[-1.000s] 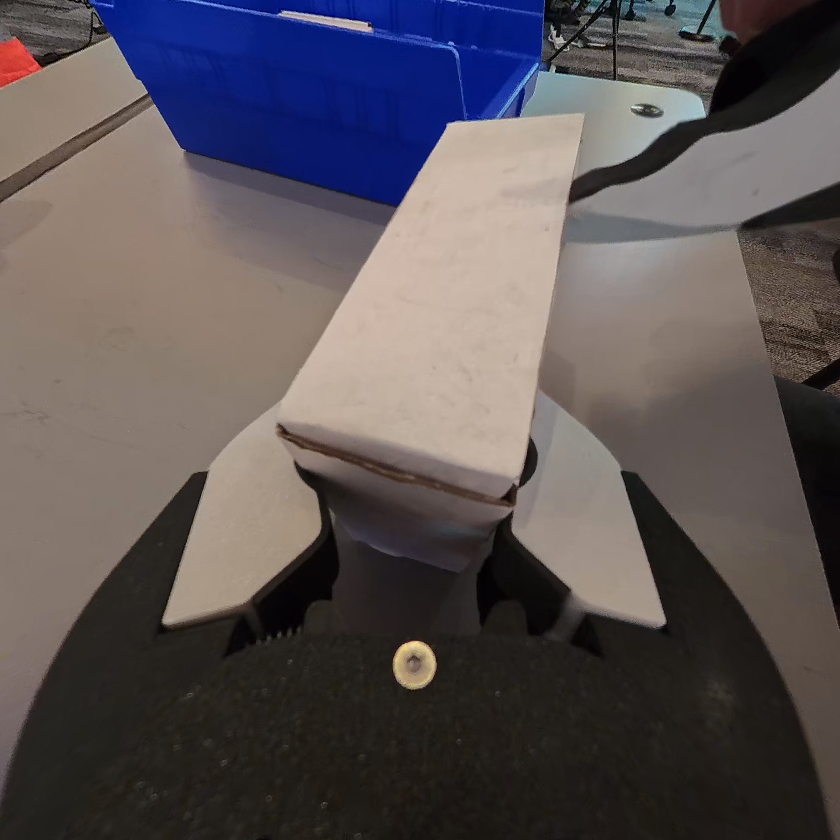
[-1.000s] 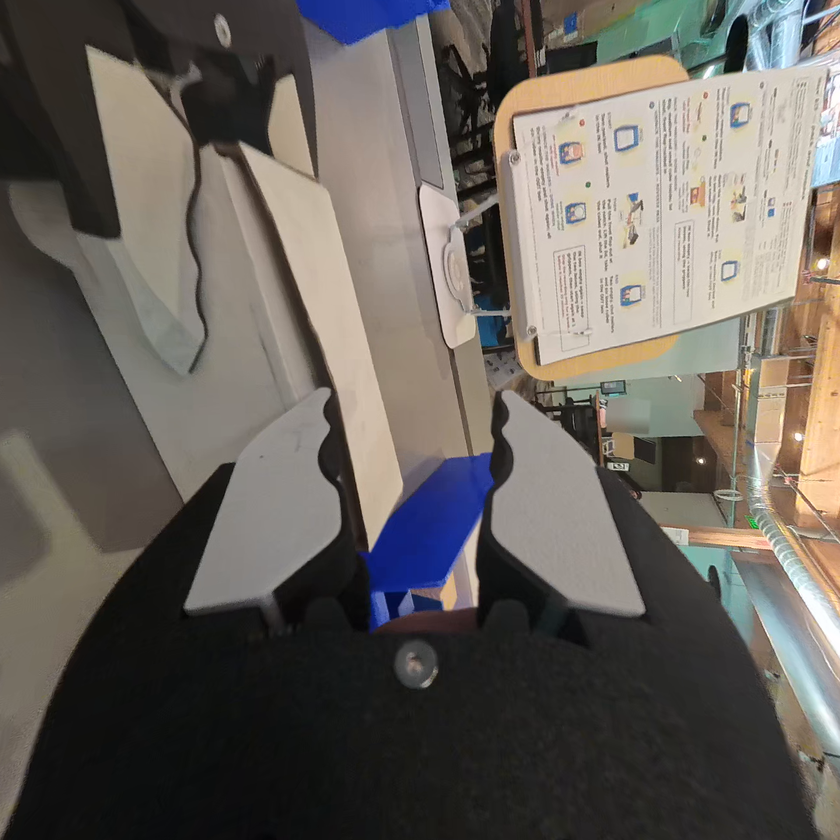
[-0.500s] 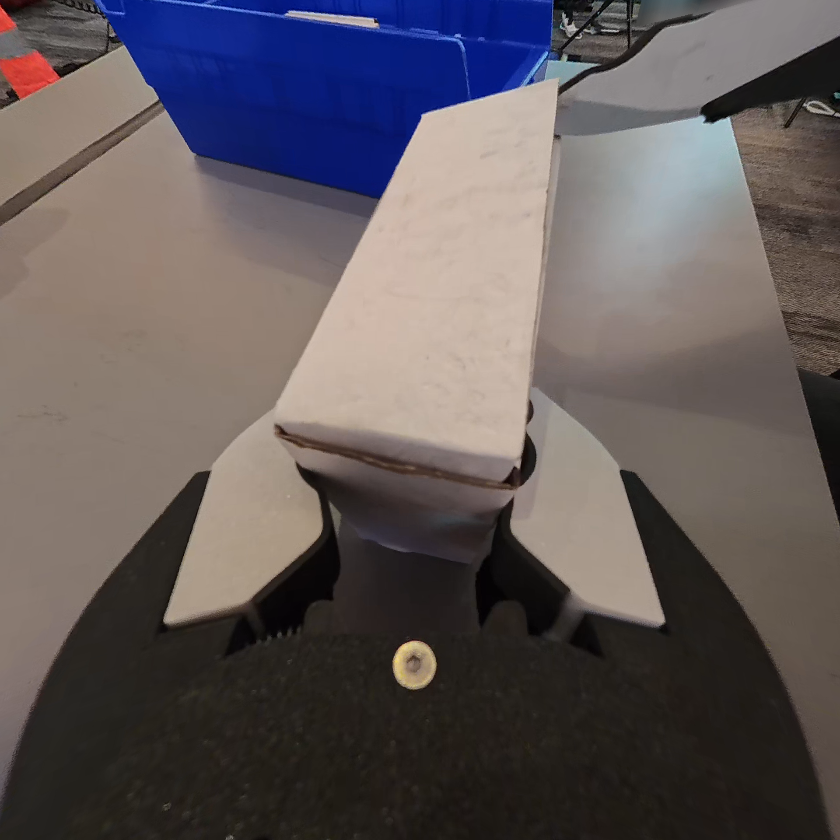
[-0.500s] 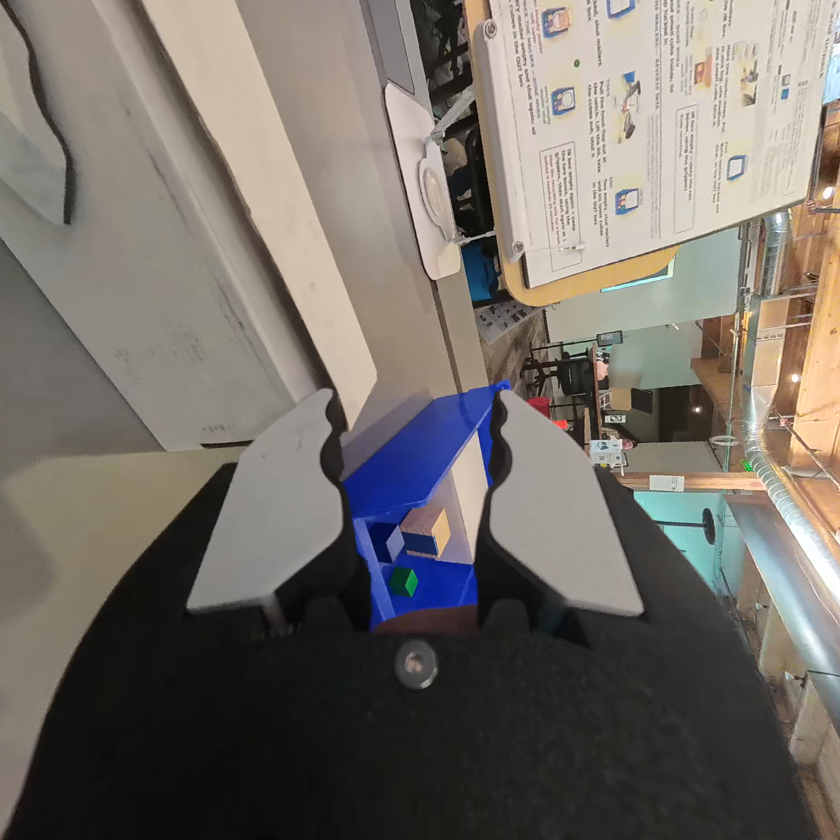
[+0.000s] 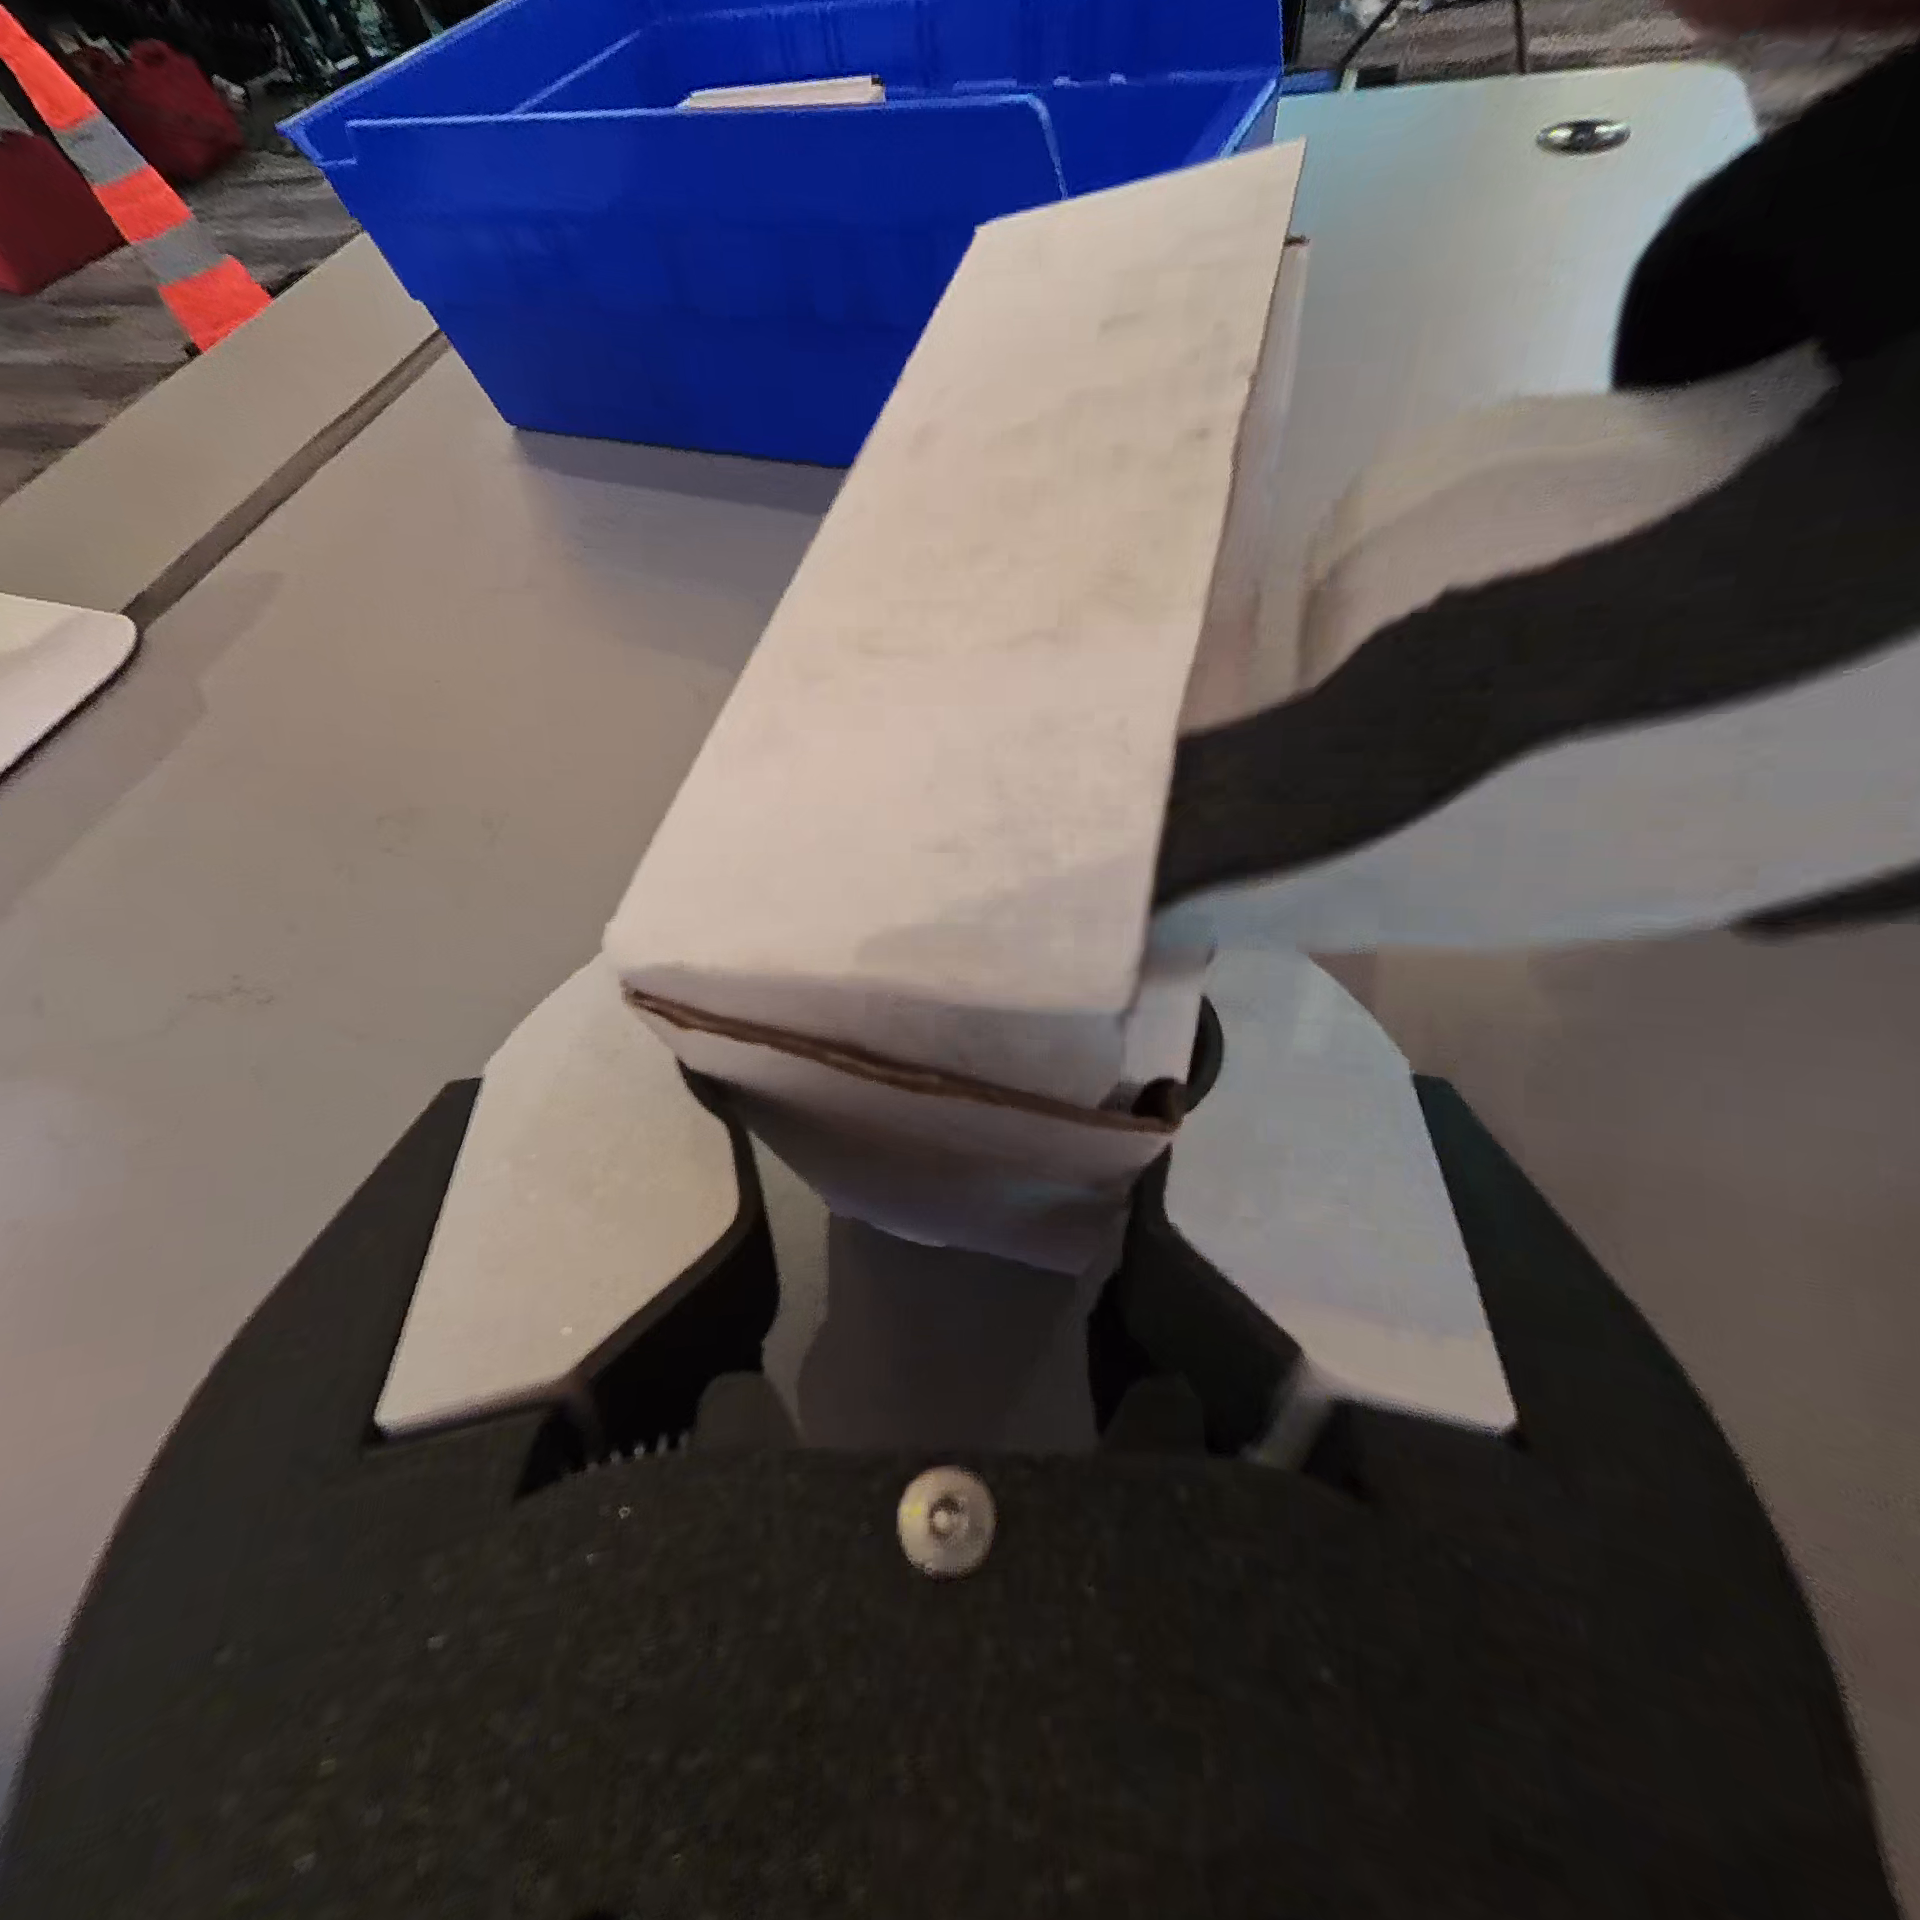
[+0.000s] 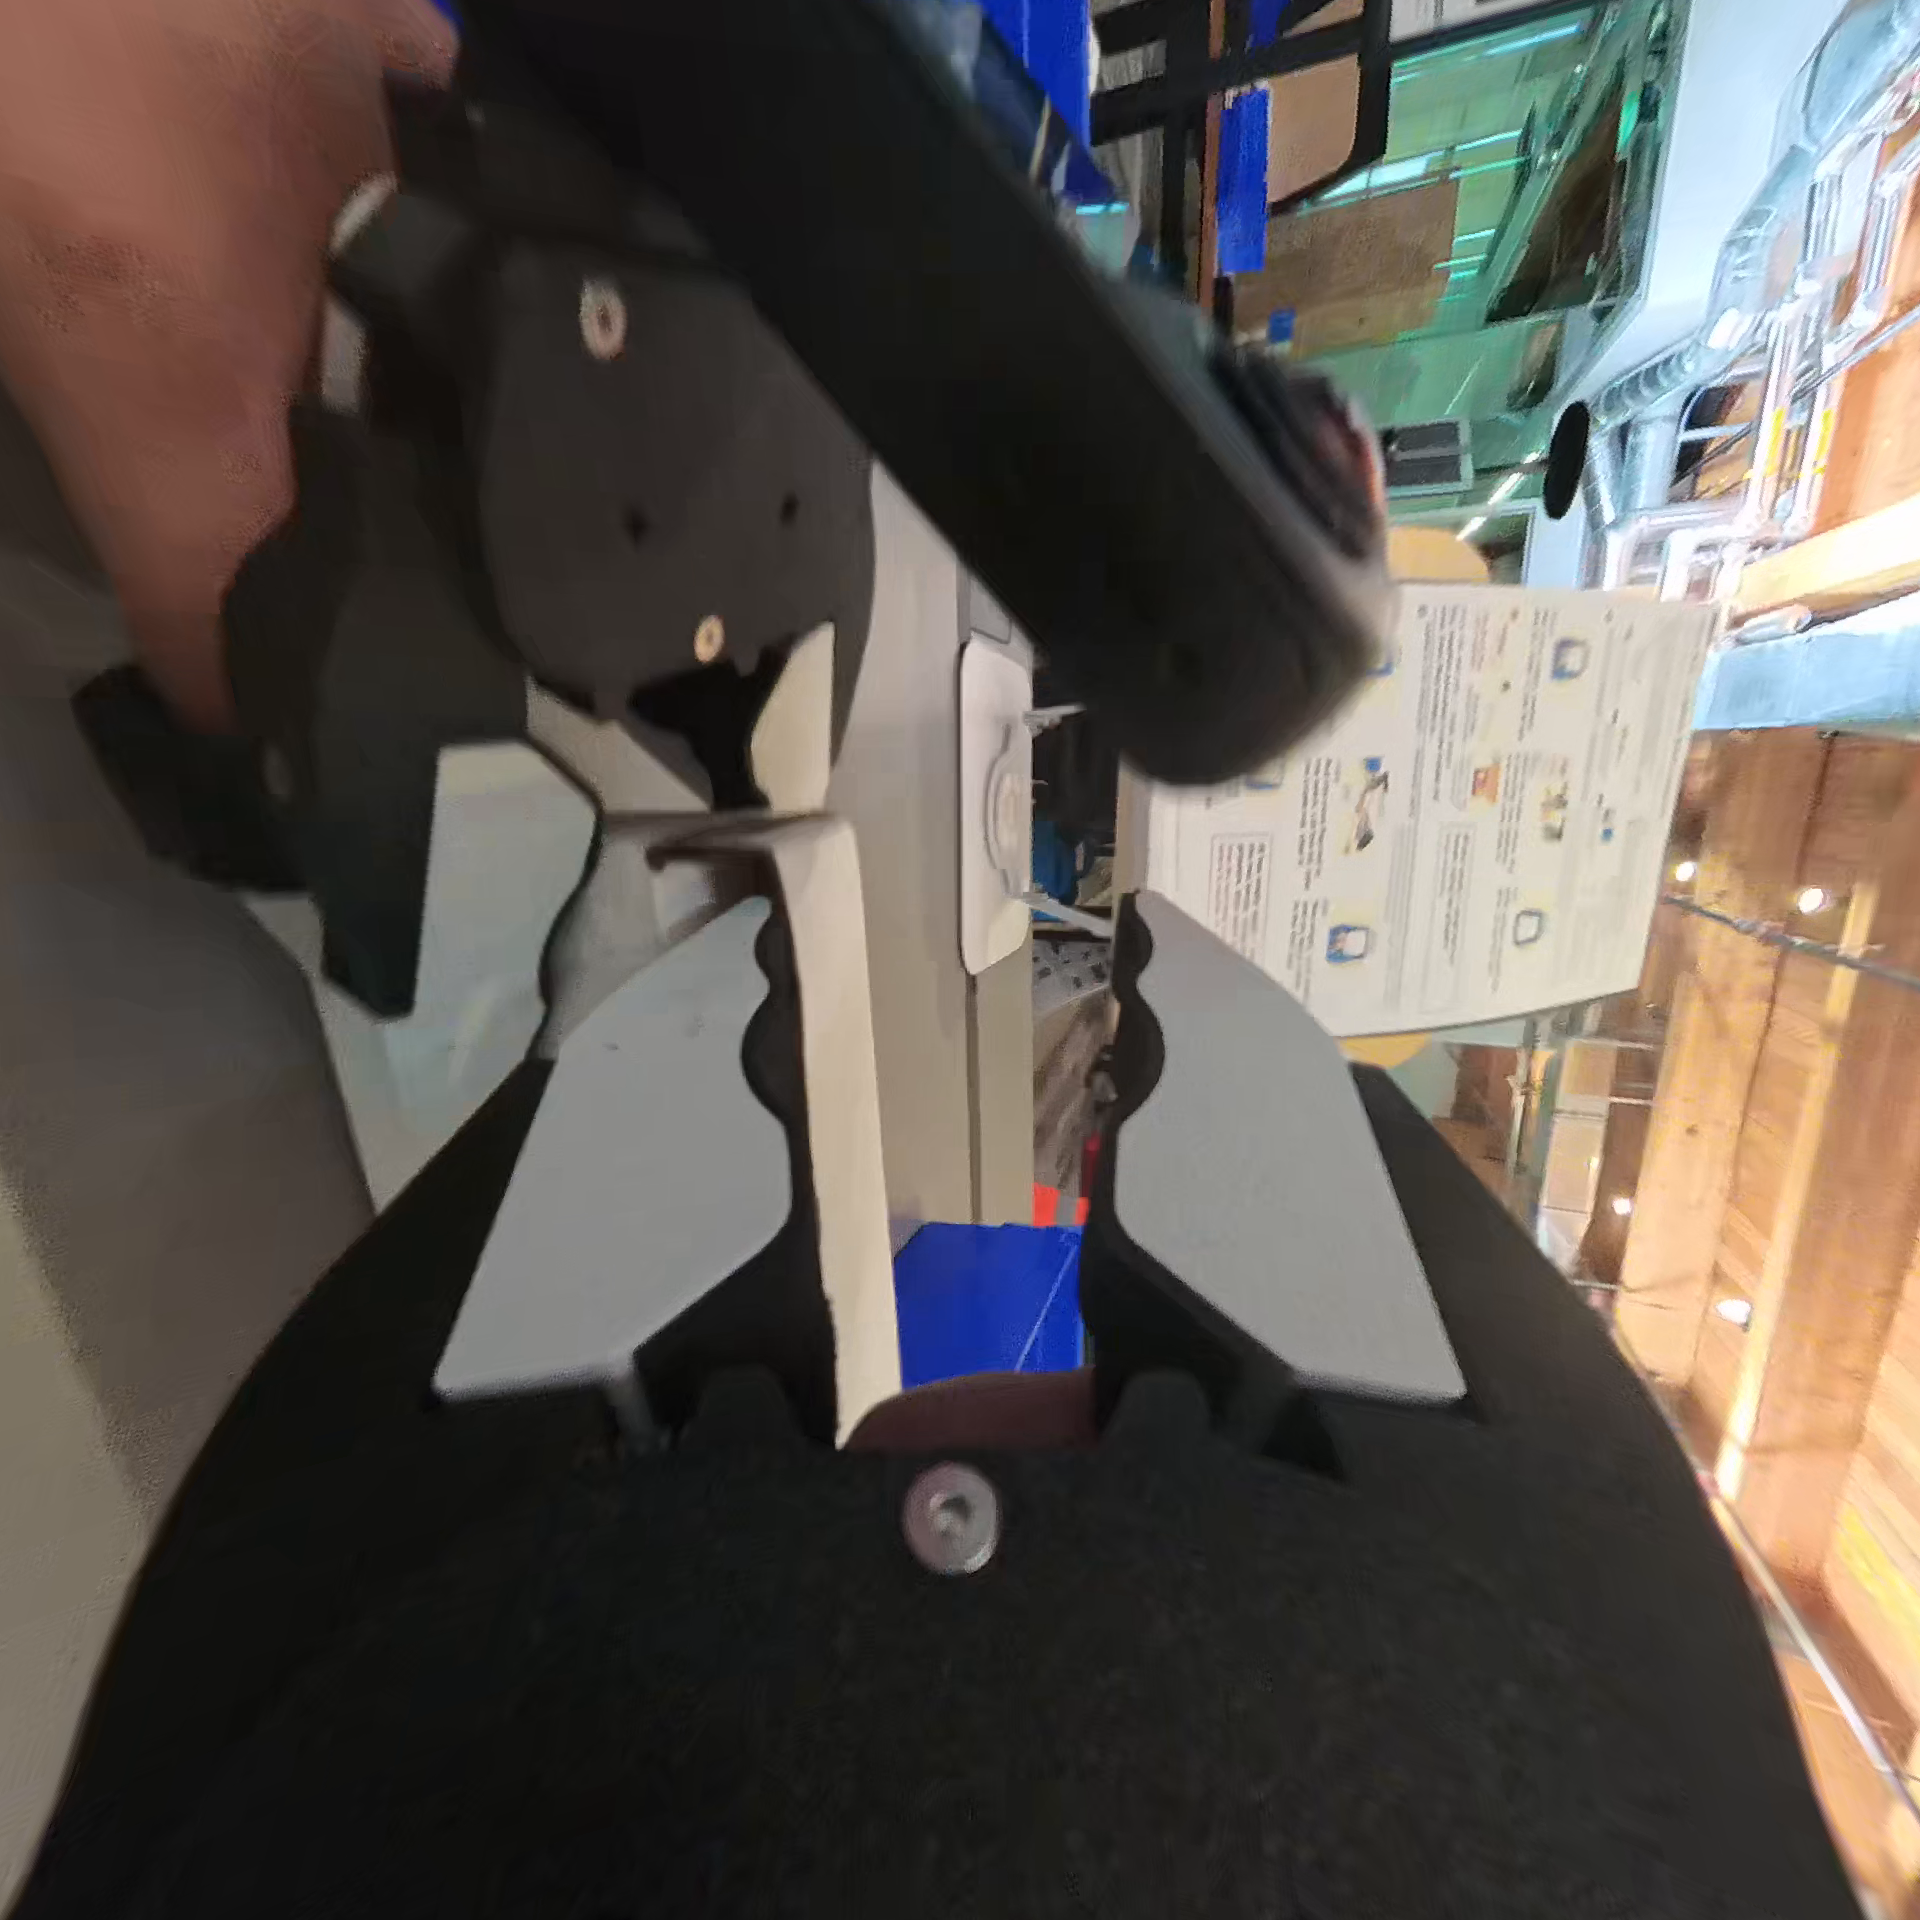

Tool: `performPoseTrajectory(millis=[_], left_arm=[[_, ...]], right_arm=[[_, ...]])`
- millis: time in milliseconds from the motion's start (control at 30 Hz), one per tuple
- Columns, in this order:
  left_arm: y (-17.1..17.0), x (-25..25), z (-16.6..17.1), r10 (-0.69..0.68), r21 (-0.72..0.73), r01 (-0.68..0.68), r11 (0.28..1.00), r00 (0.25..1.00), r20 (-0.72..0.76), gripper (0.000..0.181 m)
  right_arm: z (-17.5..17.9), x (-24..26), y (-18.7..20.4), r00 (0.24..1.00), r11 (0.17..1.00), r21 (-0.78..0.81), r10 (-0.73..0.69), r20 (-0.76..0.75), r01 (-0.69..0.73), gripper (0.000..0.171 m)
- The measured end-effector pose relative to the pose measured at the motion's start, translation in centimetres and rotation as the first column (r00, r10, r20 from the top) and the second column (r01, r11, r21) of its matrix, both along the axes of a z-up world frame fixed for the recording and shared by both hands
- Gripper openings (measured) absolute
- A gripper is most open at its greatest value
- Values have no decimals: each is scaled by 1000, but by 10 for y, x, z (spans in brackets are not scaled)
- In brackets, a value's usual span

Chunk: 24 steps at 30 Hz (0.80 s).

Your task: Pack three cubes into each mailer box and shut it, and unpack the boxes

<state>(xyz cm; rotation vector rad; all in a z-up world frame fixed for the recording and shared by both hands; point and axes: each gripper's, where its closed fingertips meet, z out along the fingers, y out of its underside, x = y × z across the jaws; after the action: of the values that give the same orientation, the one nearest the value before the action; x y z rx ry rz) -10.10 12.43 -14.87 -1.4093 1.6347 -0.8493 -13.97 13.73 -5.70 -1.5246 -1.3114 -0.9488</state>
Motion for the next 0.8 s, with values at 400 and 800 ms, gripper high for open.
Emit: performPoseTrajectory(millis=[400, 800], left_arm=[[52, -10, 6, 167, 291, -175, 941, 985, 53, 83], [28, -54, 19, 366, -266, -338, 903, 928, 64, 73]], right_arm=[[-12, 51, 5, 997, 998, -31, -48, 54, 50, 43], [-32, 49, -3, 991, 992, 24, -119, -68, 121, 8]])
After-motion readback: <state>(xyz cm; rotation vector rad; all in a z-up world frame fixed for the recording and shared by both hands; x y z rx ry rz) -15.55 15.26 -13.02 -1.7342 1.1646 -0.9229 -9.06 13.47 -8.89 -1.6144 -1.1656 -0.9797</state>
